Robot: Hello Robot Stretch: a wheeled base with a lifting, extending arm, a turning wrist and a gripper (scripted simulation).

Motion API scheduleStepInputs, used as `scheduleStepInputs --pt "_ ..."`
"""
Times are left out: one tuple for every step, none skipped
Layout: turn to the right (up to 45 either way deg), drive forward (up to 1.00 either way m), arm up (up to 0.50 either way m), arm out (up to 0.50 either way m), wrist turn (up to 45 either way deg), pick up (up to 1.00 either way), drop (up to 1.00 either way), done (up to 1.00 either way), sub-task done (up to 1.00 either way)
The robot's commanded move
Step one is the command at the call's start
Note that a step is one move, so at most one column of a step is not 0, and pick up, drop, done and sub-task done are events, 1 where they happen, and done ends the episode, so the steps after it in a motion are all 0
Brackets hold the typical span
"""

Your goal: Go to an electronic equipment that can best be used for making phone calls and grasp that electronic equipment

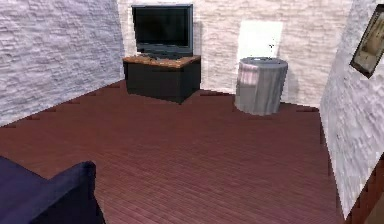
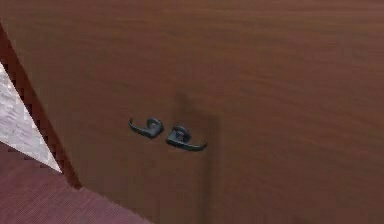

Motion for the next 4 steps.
scheduleStepInputs --pt "0.0 1.00 0.00 0.00 0.0 0.00 0.00 0.00 0.00" --pt "6.0 0.00 0.00 0.00 0.0 0.00 0.00 0.00 0.00" --pt "0.0 0.30 0.00 0.00 0.0 0.00 0.00 0.00 0.00" --pt "-45.0 0.00 0.00 0.00 0.0 0.00 0.00 0.00 0.00"
